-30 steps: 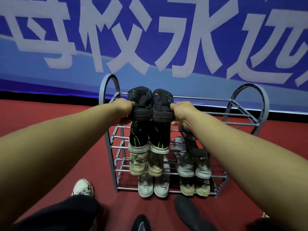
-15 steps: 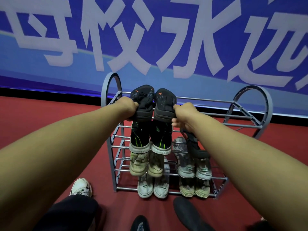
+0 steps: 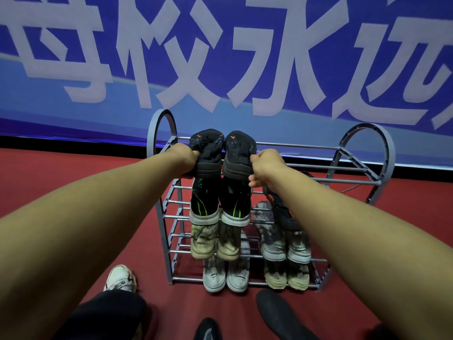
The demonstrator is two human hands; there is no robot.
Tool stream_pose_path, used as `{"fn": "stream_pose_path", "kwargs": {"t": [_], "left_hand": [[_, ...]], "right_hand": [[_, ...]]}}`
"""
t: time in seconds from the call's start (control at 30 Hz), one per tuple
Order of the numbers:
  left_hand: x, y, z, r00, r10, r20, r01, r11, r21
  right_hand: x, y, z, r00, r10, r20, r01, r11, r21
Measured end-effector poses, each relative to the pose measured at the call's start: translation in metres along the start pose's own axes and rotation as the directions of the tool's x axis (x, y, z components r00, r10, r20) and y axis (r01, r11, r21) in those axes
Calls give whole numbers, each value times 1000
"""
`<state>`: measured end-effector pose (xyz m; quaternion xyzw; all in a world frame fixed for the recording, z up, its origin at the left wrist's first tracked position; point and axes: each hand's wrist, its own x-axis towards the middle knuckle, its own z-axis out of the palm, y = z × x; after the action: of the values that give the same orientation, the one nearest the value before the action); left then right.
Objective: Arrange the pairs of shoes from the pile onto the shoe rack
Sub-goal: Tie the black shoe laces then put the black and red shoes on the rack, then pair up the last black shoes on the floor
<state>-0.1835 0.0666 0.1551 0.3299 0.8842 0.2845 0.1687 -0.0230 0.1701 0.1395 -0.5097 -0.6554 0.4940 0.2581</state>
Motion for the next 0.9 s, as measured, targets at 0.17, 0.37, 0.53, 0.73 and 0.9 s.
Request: {"fn": "stream_pose_path", "kwargs": {"t": [0.17,0.37,0.53,0.73,0.9], "left_hand": [[-7,-3,0,992,17,-128,8,982,191],[-62,-2,24,687,423,-591,-424,893,147],[-124,-39,136,613,589,-526,-742,657,-129],[-145,-146,281,917,355,-180,-386,903,-186],[-170,-246,332,998,42,42,-44,998,49]], "right_hand": [[-12,13,1,989,-145,-42,133,970,-205],[-54,90,0,781,-542,-311,513,840,-175],[-71,196,6,844,-527,-100,467,813,-349],[-70,339,-8,987,-131,94,158,674,-722],[-76,437,-6,976,218,21,-127,642,-757]]}}
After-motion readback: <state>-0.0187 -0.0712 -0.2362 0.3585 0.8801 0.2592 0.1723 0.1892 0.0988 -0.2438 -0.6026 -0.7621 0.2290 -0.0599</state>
